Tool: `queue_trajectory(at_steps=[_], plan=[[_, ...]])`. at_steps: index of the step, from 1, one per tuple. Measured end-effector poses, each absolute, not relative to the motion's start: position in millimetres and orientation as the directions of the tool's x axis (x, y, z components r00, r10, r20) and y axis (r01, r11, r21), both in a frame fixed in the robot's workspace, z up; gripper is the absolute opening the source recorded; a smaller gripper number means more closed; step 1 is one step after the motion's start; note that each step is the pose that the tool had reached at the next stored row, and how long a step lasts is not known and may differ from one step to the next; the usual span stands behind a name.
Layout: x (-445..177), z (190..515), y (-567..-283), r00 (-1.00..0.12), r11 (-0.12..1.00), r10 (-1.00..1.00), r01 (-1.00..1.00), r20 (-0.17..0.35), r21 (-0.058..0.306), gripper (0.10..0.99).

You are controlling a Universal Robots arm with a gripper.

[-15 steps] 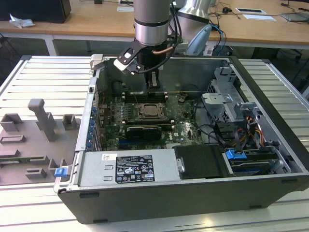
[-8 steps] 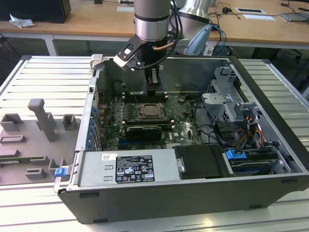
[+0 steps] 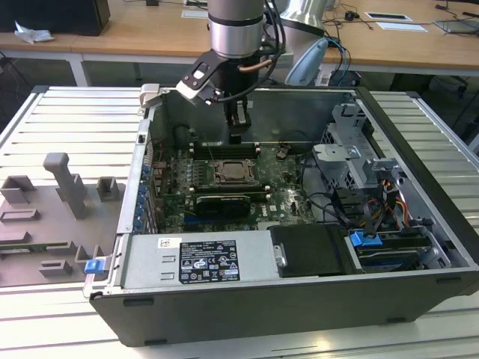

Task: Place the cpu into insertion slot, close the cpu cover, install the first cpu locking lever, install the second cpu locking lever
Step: 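Install the first cpu locking lever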

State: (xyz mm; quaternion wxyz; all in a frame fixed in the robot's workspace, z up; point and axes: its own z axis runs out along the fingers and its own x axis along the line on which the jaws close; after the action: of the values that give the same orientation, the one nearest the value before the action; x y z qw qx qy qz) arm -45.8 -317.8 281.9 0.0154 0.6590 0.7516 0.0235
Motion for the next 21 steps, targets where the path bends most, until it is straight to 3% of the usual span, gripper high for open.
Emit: queue_trajectory(at_steps=[21], plan=[[-46.1, 281.4, -317.8, -0.399, 0.399, 0.917, 0.916, 0.008, 0.040, 0.106]])
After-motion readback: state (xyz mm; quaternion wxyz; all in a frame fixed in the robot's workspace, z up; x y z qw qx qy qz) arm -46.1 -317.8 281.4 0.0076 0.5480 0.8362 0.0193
